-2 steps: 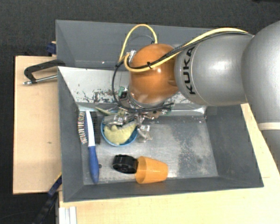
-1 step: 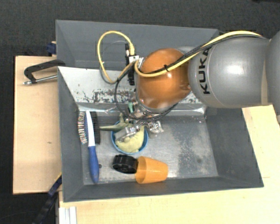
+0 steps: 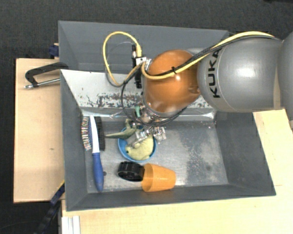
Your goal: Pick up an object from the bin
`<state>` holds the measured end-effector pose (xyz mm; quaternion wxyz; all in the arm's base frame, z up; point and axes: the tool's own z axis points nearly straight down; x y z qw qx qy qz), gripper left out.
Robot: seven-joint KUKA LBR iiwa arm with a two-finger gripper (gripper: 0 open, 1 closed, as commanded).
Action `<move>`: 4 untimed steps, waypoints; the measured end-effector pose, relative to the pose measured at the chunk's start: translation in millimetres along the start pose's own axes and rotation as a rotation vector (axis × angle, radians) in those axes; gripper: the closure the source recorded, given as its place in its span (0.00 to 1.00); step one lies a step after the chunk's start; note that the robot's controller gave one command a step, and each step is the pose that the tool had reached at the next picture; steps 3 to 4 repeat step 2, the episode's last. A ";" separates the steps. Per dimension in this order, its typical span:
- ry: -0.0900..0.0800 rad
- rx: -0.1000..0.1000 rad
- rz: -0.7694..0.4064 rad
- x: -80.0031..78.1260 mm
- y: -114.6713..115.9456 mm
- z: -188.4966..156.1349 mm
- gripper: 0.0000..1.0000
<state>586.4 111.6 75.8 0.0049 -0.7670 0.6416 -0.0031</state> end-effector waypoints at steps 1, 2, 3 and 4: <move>-0.001 -0.002 0.004 -1.6 -3.1 -46.3 1.00; -0.001 -0.001 0.007 -3.2 -5.9 -102.1 1.00; -0.001 -0.001 0.007 -3.2 -5.9 -102.1 1.00; -0.001 -0.001 0.007 -3.2 -5.9 -102.1 1.00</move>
Offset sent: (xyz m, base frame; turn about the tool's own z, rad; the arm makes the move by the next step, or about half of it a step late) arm 0.0002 0.0001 0.0424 0.0000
